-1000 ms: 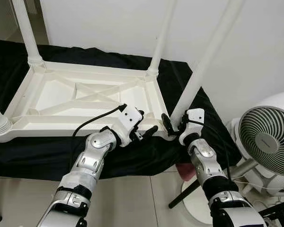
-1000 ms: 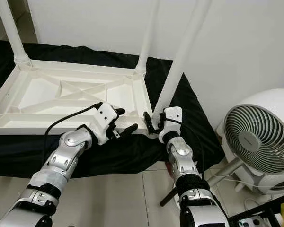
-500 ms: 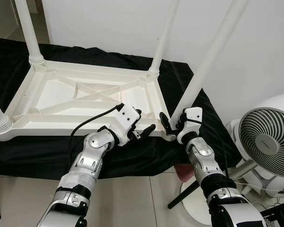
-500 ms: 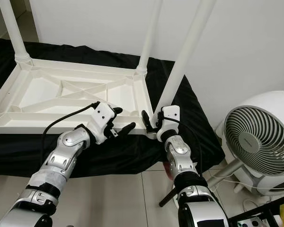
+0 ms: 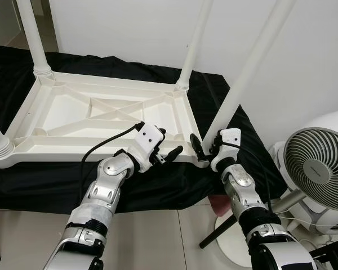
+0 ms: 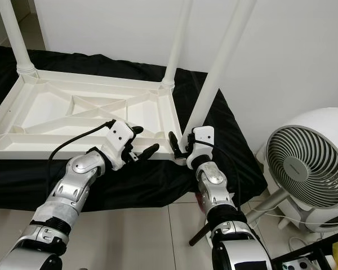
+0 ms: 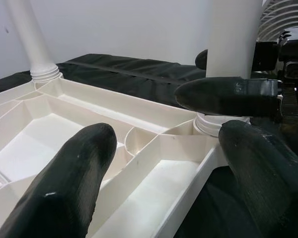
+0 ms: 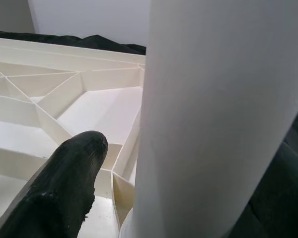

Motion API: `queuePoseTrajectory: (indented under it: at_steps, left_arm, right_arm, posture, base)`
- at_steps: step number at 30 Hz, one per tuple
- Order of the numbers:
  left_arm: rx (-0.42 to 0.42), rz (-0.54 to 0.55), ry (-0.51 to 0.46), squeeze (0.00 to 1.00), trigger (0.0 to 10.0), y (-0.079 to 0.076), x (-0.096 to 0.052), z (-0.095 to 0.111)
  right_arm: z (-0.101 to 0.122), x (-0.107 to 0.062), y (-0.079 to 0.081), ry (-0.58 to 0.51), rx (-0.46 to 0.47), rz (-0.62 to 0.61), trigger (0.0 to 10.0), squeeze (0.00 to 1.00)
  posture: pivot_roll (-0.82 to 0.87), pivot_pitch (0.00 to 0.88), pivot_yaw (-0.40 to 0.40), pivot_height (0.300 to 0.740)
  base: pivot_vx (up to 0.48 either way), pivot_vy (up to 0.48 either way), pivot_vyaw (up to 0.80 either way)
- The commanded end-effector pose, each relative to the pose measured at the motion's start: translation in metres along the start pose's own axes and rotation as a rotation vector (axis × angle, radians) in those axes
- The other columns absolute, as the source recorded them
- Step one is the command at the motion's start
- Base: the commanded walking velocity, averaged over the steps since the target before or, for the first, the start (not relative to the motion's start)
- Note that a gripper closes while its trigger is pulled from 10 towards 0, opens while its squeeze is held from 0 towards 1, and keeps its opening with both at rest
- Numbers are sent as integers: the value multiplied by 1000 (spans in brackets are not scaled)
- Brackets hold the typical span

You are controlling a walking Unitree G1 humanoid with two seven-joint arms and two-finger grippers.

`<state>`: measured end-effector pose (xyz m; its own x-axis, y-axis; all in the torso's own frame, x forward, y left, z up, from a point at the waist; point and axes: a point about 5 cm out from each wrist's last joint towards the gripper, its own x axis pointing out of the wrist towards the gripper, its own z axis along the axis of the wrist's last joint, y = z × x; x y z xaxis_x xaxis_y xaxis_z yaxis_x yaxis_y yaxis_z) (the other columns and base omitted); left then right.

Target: Building children table

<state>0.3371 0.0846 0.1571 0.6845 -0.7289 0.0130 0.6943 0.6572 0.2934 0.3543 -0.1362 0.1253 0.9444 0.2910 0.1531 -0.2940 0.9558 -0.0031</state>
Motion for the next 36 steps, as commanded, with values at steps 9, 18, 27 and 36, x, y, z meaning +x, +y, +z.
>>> queuePoseTrajectory:
  at_steps: [9, 18, 27, 36]
  left_arm:
    - [-2, 168, 10, 0, 10000, 6, 1, -1]
    - [-5, 166, 8, 0, 10000, 4, 1, -3]
    - [-46, 304, -6, 0, 10000, 13, -12, -5]
    - [-147, 629, -55, 0, 10000, 17, -52, -15]
  right_arm:
    - [0, -2, -4, -6, -11, -18, 10000, 0]
    - [1, -4, -8, -10, -23, -21, 10000, 0]
    - [2, -14, -11, -59, -43, -67, 10000, 0]
    - [-9, -43, -2, -91, -35, -126, 10000, 0]
  posture:
    - [32, 0, -128, 740]
    - [26, 0, -129, 740]
    - [41, 0, -145, 740]
    - [50, 0, -146, 740]
  base:
    - [0, 0, 0]
    - [0, 0, 0]
    - [0, 0, 0]
    - [0, 0, 0]
